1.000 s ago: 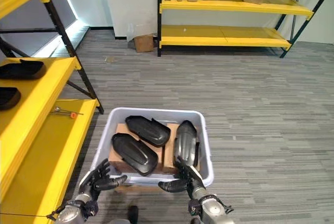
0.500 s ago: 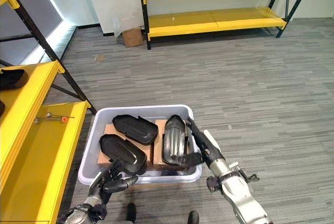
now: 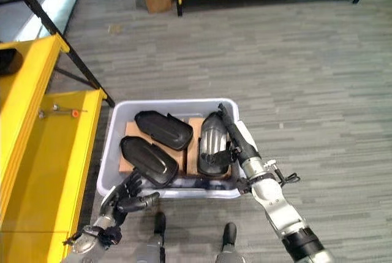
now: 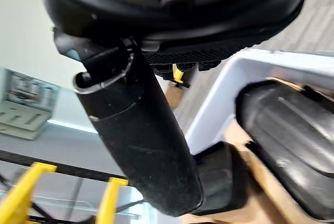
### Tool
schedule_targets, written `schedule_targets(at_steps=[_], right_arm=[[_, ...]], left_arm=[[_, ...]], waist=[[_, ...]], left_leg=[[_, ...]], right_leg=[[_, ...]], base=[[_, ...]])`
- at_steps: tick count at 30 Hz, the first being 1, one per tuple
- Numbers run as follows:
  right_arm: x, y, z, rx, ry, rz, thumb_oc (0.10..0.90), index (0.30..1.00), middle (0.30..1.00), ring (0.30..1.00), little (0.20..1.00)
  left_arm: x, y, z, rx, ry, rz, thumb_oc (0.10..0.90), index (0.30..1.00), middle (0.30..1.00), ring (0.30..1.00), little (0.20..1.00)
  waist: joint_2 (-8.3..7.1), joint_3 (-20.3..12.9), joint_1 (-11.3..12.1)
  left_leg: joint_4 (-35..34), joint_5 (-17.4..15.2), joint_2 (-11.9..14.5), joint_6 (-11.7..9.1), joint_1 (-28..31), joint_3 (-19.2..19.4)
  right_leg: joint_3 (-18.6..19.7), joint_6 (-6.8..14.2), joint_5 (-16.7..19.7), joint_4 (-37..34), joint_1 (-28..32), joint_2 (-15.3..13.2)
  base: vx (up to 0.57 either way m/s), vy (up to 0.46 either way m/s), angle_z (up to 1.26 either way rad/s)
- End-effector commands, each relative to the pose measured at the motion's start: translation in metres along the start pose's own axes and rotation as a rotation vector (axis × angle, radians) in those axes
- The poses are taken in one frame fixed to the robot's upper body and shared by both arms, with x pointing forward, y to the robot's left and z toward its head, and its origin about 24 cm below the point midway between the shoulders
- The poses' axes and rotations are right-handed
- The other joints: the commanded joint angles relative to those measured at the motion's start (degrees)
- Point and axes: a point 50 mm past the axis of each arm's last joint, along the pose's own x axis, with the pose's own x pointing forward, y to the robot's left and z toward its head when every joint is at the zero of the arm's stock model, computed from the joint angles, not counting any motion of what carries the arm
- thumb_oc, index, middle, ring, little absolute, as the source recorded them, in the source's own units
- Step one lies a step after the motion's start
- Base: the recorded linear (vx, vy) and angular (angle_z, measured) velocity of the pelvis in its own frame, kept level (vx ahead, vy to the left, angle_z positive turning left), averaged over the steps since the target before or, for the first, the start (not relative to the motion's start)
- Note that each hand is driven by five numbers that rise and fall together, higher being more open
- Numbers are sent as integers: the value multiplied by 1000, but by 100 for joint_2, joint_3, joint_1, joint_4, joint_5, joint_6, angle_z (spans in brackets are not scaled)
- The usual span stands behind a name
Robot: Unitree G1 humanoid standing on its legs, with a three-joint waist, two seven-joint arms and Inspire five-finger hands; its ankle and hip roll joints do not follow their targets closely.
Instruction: Move parts from the plastic box to the shelf.
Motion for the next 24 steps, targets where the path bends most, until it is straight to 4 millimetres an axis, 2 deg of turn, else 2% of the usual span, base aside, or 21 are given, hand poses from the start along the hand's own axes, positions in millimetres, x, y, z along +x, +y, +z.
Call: schedule_targets(at_steps=[1, 2, 6, 12, 20, 24], right_arm=[[27, -8, 53, 0, -248, -85, 900, 1000, 1000, 1000, 1000], [27, -8, 53, 0, -248, -85, 900, 1000, 1000, 1000, 1000], [38, -7, 50, -23, -216, -109, 900, 1000, 1000, 1000, 1000], [50, -4, 48, -25, -179, -144, 900, 1000, 1000, 1000, 1000], [57, 0, 45, -59, -154, -148, 900, 1000, 1000, 1000, 1000], [56, -9, 35, -123, -117, -164, 900, 1000, 1000, 1000, 1000]], left_arm=[[11, -6, 75, 15, -361, -50, 900, 1000, 1000, 1000, 1000], [11, -6, 75, 15, -361, -50, 900, 1000, 1000, 1000, 1000], [13, -16, 100, 14, -466, -86, 900, 1000, 1000, 1000, 1000], [18, -30, 118, 4, -537, -123, 900, 1000, 1000, 1000, 1000], [21, -39, 127, 4, -570, -145, 900, 1000, 1000, 1000, 1000], [21, -40, 132, 14, -587, -151, 900, 1000, 1000, 1000, 1000]], waist=[[-217, 18, 100], [-218, 18, 100], [-172, 250, 143], [-137, 453, 185], [-156, 641, 232], [-152, 753, 241]], left_leg=[[-48, -28, 221, -83, 244, 29], [-48, -28, 221, -83, 243, 30], [-48, 25, 178, -83, 62, 31], [-48, 79, 149, -73, -167, 22], [-48, 110, 131, -57, -315, 20], [-48, 108, 104, -55, -391, 30]], right_leg=[[1, 238, 46, 571, -332, -607], [2, 238, 46, 572, -333, -608], [26, 239, 102, 604, -542, -659], [74, 233, 144, 641, -774, -686], [71, 225, 162, 679, -930, -688], [61, 235, 163, 729, -1024, -723]], base=[[-56, 17, -2], [-94, 33, -1], [-64, 17, -1], [-53, 11, -1], [-2, -1, 0], [0, 0, 0]])
